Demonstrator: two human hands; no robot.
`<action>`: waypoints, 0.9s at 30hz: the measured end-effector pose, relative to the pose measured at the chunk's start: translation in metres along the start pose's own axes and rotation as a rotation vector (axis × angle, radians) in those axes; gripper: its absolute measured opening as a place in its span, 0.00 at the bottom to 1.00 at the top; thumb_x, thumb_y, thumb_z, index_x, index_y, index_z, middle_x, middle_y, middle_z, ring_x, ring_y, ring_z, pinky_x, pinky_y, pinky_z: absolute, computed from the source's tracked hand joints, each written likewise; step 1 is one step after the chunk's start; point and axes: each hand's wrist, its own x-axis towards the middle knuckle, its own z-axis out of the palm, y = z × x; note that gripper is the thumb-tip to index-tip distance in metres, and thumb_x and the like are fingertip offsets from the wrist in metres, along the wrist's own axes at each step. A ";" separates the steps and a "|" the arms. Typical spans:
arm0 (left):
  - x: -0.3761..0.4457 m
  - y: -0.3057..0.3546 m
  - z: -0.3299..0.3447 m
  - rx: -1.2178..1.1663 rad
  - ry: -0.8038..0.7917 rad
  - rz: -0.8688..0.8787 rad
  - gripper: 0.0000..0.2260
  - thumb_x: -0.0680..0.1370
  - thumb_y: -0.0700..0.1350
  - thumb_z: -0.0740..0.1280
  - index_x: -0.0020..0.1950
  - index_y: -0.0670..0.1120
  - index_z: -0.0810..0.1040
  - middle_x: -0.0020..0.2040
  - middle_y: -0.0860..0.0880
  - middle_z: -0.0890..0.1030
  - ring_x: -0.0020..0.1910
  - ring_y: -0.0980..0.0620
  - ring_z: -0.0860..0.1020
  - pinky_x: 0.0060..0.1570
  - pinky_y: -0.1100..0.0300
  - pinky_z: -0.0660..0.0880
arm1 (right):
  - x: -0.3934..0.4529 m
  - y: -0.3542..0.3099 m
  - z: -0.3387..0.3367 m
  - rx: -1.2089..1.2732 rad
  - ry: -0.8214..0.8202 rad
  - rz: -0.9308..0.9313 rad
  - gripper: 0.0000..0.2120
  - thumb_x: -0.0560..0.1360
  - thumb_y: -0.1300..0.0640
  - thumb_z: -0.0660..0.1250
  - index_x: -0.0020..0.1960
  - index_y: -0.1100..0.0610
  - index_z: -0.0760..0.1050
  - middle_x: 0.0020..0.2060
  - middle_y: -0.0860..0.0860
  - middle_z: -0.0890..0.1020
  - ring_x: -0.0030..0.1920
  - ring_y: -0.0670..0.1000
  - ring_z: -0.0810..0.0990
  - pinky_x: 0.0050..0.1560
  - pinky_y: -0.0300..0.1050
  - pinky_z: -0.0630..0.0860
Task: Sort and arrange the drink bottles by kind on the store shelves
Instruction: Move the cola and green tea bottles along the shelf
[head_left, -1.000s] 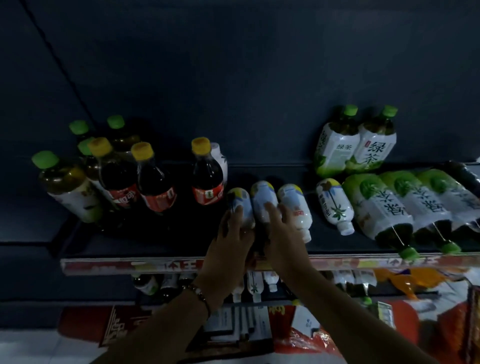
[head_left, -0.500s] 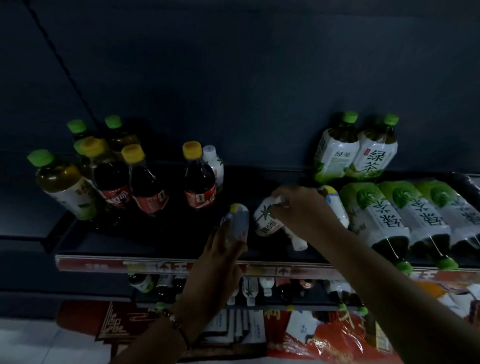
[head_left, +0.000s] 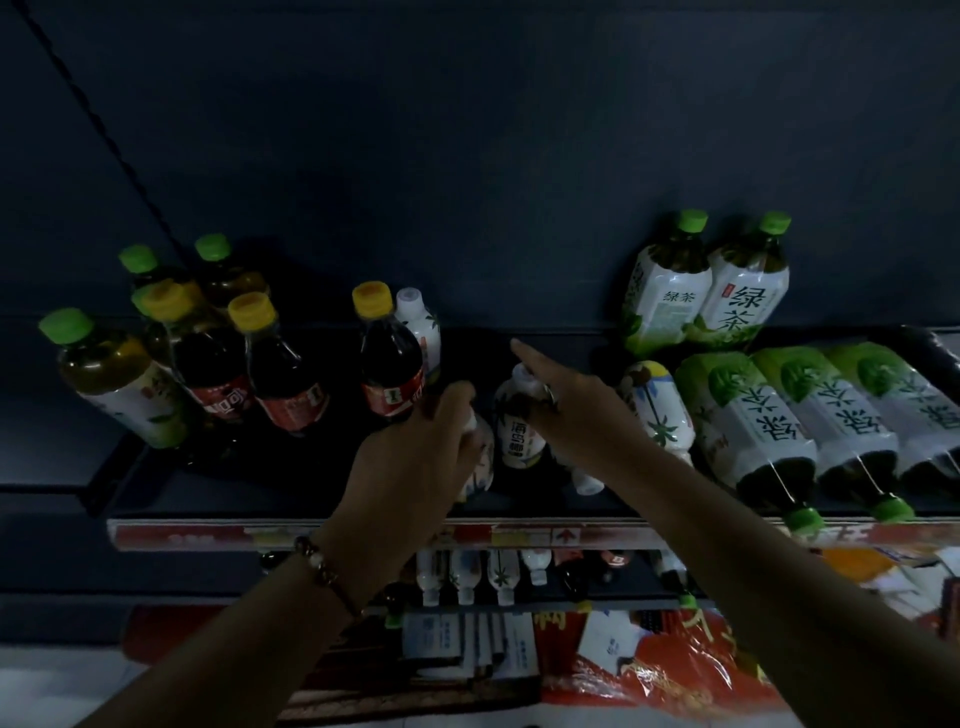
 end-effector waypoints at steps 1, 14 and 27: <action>0.005 0.000 0.003 0.045 0.023 0.017 0.19 0.79 0.52 0.65 0.67 0.47 0.73 0.44 0.45 0.83 0.31 0.47 0.80 0.25 0.62 0.68 | -0.002 0.001 0.000 0.007 -0.001 0.005 0.31 0.79 0.45 0.62 0.77 0.37 0.52 0.50 0.48 0.81 0.35 0.44 0.77 0.34 0.41 0.71; 0.009 0.045 0.002 0.014 0.203 0.090 0.22 0.76 0.48 0.71 0.70 0.48 0.75 0.65 0.42 0.73 0.60 0.41 0.73 0.54 0.46 0.75 | -0.079 0.090 -0.020 -0.177 0.256 0.123 0.30 0.77 0.48 0.66 0.76 0.49 0.59 0.73 0.51 0.65 0.69 0.55 0.68 0.61 0.54 0.74; 0.019 0.122 0.111 0.163 -0.261 0.075 0.37 0.70 0.46 0.76 0.77 0.49 0.67 0.80 0.37 0.57 0.77 0.33 0.58 0.67 0.37 0.68 | -0.063 0.117 -0.002 -0.250 0.123 0.325 0.44 0.76 0.64 0.63 0.79 0.43 0.38 0.79 0.56 0.44 0.68 0.63 0.71 0.49 0.52 0.77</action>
